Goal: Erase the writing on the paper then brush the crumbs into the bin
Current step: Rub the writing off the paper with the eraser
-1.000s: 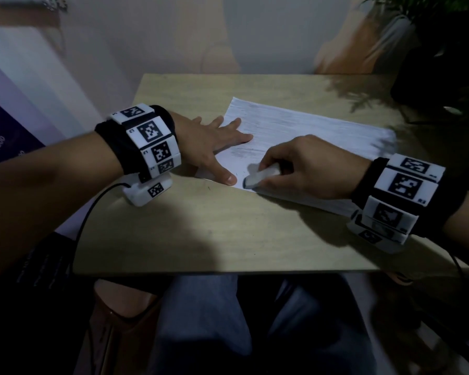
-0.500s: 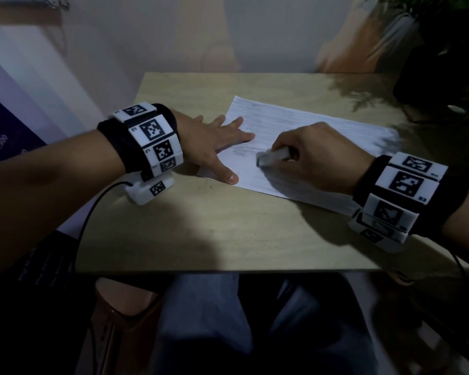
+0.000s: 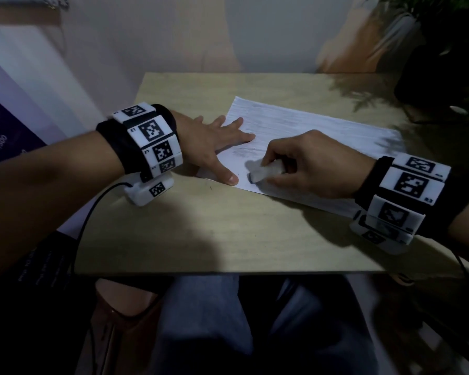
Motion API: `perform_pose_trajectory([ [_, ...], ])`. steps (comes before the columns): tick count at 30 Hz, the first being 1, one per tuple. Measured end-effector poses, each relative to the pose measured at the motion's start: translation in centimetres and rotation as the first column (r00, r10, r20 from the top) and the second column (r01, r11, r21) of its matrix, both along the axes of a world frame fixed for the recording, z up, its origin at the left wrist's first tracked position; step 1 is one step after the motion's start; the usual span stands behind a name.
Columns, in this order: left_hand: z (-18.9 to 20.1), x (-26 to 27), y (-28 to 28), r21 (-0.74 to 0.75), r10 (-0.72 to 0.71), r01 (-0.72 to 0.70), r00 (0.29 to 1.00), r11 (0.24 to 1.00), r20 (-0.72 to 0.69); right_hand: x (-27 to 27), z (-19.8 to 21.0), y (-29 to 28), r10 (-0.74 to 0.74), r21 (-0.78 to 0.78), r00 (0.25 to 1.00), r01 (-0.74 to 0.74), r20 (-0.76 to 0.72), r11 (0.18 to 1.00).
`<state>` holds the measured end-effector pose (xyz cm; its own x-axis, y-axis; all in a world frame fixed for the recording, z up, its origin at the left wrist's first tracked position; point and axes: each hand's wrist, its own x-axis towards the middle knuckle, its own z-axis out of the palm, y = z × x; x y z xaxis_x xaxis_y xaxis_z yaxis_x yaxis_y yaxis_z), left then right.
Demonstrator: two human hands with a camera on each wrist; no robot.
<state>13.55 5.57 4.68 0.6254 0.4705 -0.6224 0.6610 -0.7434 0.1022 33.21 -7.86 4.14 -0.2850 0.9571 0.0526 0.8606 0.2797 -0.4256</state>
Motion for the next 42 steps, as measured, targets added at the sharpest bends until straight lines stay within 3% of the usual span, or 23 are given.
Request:
perform_pose_trajectory([
  [4,0.0,0.0,0.0,0.0,0.0,0.0,1.0,1.0,-0.001,0.1,-0.1,0.4,-0.035,0.067,0.999,0.033,0.038,0.997],
  [9,0.2,0.0,-0.2,0.007,0.005,-0.005,1.0,1.0,-0.001,-0.1,0.1,0.0,-0.015,-0.053,1.0,0.016,0.016,0.998],
  [13,0.3,0.1,-0.3,0.011,0.006,-0.006,1.0,1.0,0.004,0.1,-0.3,0.7,-0.099,0.083,0.994,0.095,0.053,0.992],
  [16,0.4,0.1,-0.4,0.008,0.006,-0.006,1.0,1.0,0.002,-0.4,0.1,0.0,-0.016,-0.056,0.999,0.018,0.037,0.998],
  [18,0.4,0.1,-0.4,0.009,0.008,-0.008,1.0,1.0,0.0,-0.5,0.1,-0.1,-0.035,-0.101,0.999,0.036,0.011,0.994],
  [22,0.2,0.1,-0.2,0.007,0.002,-0.002,1.0,1.0,0.001,-0.1,-0.3,1.1,-0.178,0.074,0.982,0.173,0.057,0.982],
  [27,0.1,0.1,-0.2,0.005,0.004,-0.004,1.0,1.0,0.005,-0.6,-0.1,0.5,-0.081,-0.064,0.996,0.082,0.022,0.995],
  [31,0.1,0.1,-0.2,0.011,0.003,-0.003,1.0,1.0,0.007,-0.1,-0.5,1.2,-0.213,0.068,0.976,0.21,0.049,0.975],
  [35,0.2,0.2,-0.2,0.019,0.0,0.0,1.0,1.0,0.004,-0.4,-0.4,0.4,-0.089,-0.022,0.994,0.091,0.066,0.996],
  [39,0.0,0.0,0.1,0.019,0.007,-0.007,1.0,1.0,0.011,0.3,-0.3,0.9,-0.149,0.02,0.987,0.148,0.064,0.989],
  [42,-0.1,-0.1,0.4,0.011,0.007,-0.007,1.0,1.0,0.009,-0.1,-0.3,0.3,-0.038,-0.032,0.997,0.04,0.068,0.999],
])
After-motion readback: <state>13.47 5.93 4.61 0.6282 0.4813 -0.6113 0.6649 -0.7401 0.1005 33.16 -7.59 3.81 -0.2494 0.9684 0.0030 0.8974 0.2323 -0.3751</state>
